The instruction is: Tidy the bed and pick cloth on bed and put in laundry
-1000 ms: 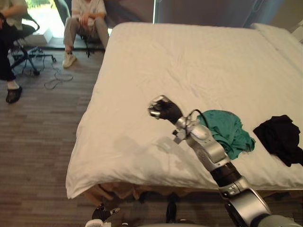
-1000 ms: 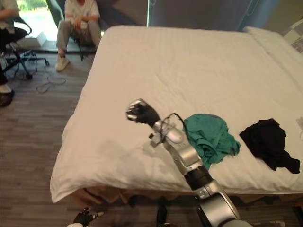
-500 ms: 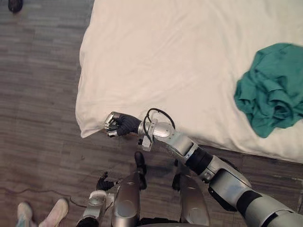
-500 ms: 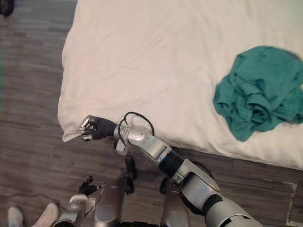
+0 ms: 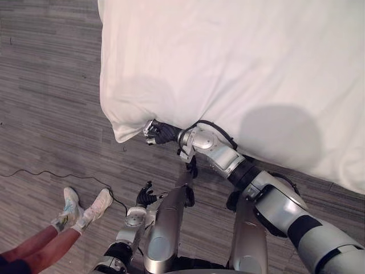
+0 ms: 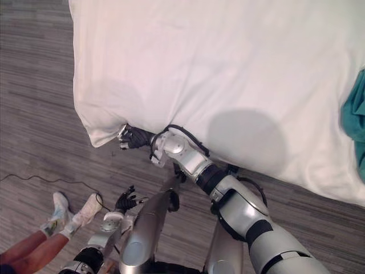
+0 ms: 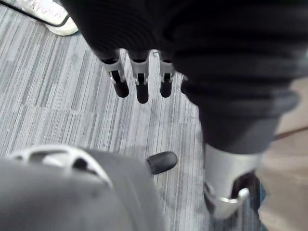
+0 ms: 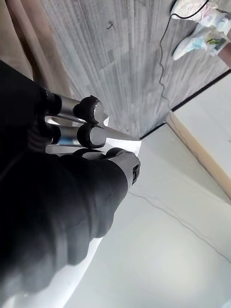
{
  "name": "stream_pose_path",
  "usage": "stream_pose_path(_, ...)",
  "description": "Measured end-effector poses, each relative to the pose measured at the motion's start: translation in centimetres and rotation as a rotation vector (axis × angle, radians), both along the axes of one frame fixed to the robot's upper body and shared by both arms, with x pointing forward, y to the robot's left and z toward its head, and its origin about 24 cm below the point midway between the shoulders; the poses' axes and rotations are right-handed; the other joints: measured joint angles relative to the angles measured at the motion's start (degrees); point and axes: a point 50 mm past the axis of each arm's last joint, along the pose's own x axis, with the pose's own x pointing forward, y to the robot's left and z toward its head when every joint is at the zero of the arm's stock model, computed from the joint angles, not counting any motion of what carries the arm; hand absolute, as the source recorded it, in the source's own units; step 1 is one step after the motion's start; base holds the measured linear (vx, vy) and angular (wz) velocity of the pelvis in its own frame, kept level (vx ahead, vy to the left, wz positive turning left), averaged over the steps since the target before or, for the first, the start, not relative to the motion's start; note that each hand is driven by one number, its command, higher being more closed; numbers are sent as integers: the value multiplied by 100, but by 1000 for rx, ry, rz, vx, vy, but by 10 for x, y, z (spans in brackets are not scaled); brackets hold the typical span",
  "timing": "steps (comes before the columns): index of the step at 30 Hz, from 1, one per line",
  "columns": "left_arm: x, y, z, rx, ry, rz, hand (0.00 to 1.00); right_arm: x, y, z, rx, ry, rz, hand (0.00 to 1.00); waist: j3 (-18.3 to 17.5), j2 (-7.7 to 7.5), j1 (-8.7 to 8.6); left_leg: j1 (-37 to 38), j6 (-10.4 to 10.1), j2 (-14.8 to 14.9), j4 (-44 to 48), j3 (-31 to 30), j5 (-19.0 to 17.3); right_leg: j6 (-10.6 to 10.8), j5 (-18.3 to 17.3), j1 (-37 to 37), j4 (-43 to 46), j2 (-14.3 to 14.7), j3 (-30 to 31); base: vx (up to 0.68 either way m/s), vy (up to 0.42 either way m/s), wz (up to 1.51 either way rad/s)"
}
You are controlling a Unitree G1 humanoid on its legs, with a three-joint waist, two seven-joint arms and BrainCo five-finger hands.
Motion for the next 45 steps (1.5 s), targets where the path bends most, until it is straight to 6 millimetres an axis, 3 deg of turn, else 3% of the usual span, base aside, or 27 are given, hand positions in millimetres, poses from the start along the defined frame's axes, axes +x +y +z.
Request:
stream_pose_path(3, -4, -5, -2, -33, -16, -12, 0, 6, -8, -9, 8, 65, -2, 100, 0, 0, 21, 163, -27, 17, -89, 52, 67, -14, -33, 96, 2, 29, -18, -72, 1, -8)
stream_pose_path(6, -13, -7, -6, -51, -31, -32, 0, 2, -37, -53, 35, 252, -26, 100, -12, -26, -13, 662, -70, 49, -181, 140, 50, -84, -161, 514, 5, 79, -9, -54, -9, -22)
stream_pose_path(7, -18, -5, -9, -53, -25, -24, 0, -7, -46, -76, 54, 332, -38, 100, -39, -83, -77, 863, -99, 76, -192, 174, 18, -105, -193, 683, 7, 94, -7, 7, -20, -30)
stream_pose_path(9, -26, 3, -16, -33, 15, -13, 0, -43, -47, -119, 63, 453, 11, 100, -155, -287, -245, 1301, -190, 173, -186, 321, -91, -120, -226, 1034, 10, 207, 83, 53, -38, -43)
stream_pose_path(10, -29, 6, -19, -30, 35, -5, 0, -56, -43, -128, 55, 472, 40, 100, -245, -355, -298, 1381, -211, 208, -184, 360, -111, -124, -245, 1097, 10, 248, 114, 102, -62, -52)
stream_pose_path(12, -47, 21, -33, 2, 135, 13, 0, -111, -26, -159, 23, 572, 174, 100, -833, -722, -452, 1638, -310, 318, -187, 493, -231, -112, -356, 1224, 11, 434, 333, 149, -71, -56)
stream_pose_path(14, -54, 25, -39, 12, 181, 14, 0, -134, -20, -168, 20, 609, 245, 100, -1020, -865, -583, 1910, -387, 421, -172, 535, -312, -92, -395, 1471, 12, 548, 363, 145, -48, -37)
stream_pose_path(15, -58, 26, -42, 23, 208, -1, 0, -157, -15, -167, 46, 625, 326, 100, -1312, -1036, -618, 2066, -449, 505, -135, 606, -417, -72, -451, 1589, 11, 639, 431, 125, -36, -33)
stream_pose_path(16, -59, 27, -43, 26, 215, -3, 0, -162, -13, -163, 61, 619, 352, 100, -1410, -1082, -627, 2100, -462, 516, -131, 621, -435, -103, -475, 1610, 11, 659, 461, 136, -24, -34)
stream_pose_path(18, -63, 28, -46, 45, 247, -19, 0, -188, -9, -132, 153, 541, 529, 100, -1742, -1274, -697, 2355, -466, 554, -142, 736, -559, -147, -533, 1786, 10, 724, 564, 110, 23, -26)
stream_pose_path(21, -73, 31, -52, 70, 309, -34, 0, -199, -9, -107, 239, 503, 644, 100, -1951, -1301, -771, 2596, -473, 550, -152, 800, -629, -139, -549, 1995, 10, 738, 664, 72, 48, -16)
stream_pose_path(25, -103, 38, -65, 109, 419, -49, 0, -203, -7, -75, 388, 527, 764, 100, -2425, -1298, -883, 2806, -470, 517, -156, 918, -704, -155, -537, 2138, 10, 742, 763, 62, 47, -12)
stream_pose_path(28, -110, 38, -67, 122, 444, -64, 0, -198, -7, -64, 451, 546, 780, 100, -2451, -1290, -896, 2924, -450, 489, -159, 924, -716, -154, -537, 2257, 10, 723, 803, 25, 28, -2)
stream_pose_path(32, -112, 37, -68, 117, 456, -70, 0, -181, 7, -52, 514, 531, 652, 100, -2459, -1269, -895, 2967, -431, 459, -184, 925, -721, -131, -519, 2297, 10, 652, 827, -5, 18, 1)
stream_pose_path(34, -112, 37, -69, 117, 465, -65, 0, -163, 15, -53, 515, 530, 550, 100, -2404, -1201, -892, 2932, -414, 442, -185, 935, -707, -119, -499, 2256, 10, 634, 857, 0, 0, 0)
stream_pose_path(37, -105, 36, -66, 116, 437, -66, 0, -118, 14, -46, 544, 495, 345, 100, -2222, -1160, -872, 2687, -397, 405, -129, 972, -704, -66, -485, 2049, 11, 577, 924, -53, 9, -1)
stream_pose_path(39, -87, 32, -59, 103, 382, -66, 0, -79, 0, -27, 594, 407, 210, 100, -1776, -1061, -872, 2442, -358, 338, -52, 975, -672, 29, -418, 1806, 12, 516, 986, -63, 16, 7)
stream_pose_path(40, -83, 31, -57, 95, 367, -63, 0, -70, -5, -21, 600, 376, 182, 100, -1606, -1002, -872, 2366, -356, 334, -7, 974, -670, 53, -398, 1754, 12, 493, 994, -91, 39, 8)
stream_pose_path(41, -73, 27, -53, 82, 330, -60, 0, -53, -16, -11, 609, 321, 120, 100, -1322, -882, -872, 2188, -346, 330, 113, 965, -661, 107, -353, 1623, 12, 459, 996, -75, 36, 7)
stream_pose_path(43, -58, 22, -45, 62, 272, -58, 0, -31, -39, -1, 591, 254, 24, 100, -916, -702, -861, 1892, -301, 360, 289, 913, -653, 85, -273, 1422, 14, 445, 961, -54, 26, 10)
stream_pose_path(45, -53, 21, -41, 51, 242, -52, 0, -19, -55, 2, 583, 230, -36, 100, -730, -645, -858, 1758, -301, 407, 373, 883, -653, 49, -215, 1341, 14, 463, 927, -12, 19, 7)
